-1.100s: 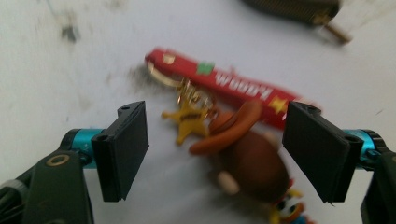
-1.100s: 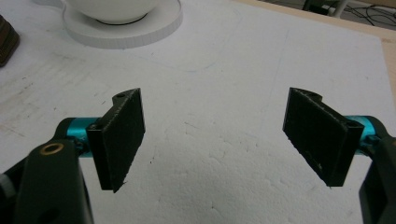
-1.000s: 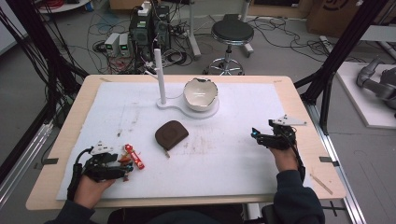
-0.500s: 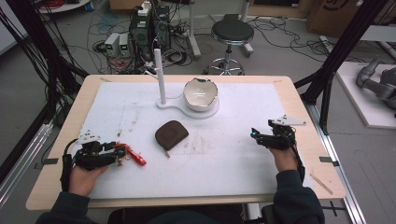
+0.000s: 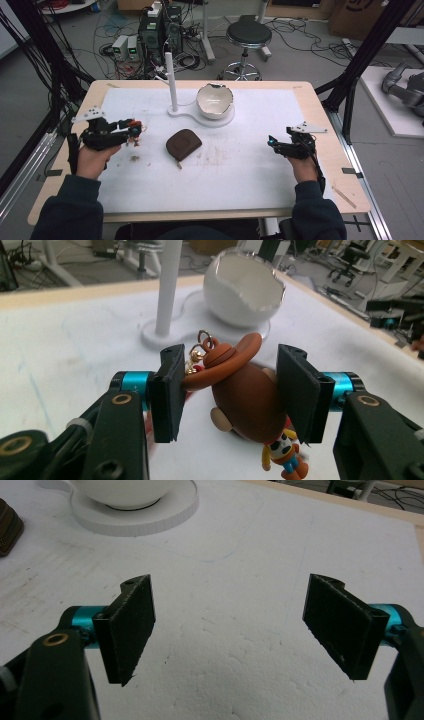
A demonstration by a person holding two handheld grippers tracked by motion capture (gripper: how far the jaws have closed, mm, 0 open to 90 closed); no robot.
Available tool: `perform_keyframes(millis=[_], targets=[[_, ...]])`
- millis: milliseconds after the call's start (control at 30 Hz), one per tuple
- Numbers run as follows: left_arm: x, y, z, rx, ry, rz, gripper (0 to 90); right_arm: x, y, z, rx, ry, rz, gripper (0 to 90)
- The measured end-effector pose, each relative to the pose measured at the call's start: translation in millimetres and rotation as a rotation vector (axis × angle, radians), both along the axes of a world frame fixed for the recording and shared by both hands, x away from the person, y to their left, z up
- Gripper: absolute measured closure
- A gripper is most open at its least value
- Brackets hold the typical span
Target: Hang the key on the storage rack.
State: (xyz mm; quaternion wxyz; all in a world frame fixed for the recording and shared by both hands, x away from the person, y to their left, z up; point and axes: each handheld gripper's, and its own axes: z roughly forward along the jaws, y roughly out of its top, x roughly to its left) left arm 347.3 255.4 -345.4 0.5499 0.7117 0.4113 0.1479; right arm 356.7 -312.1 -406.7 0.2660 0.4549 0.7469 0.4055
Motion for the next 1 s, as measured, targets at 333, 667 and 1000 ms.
perform_keyframes(millis=[333,667,1000], targets=[[42.3,-18.2,42.4,-0.028,-0.058,-0.015,46.9,0.5,-0.3,0.8,0.005,-0.007,0.005,21.1],[79.3,-31.4,63.8,-0.077,-0.081,-0.03,46.9,1.7,-0.2,1.2,0.011,-0.012,0.009,21.2],[101.2,-44.1,78.6,-0.119,-0.093,-0.034,46.9,2.8,-0.5,0.8,0.016,-0.011,0.011,21.2]])
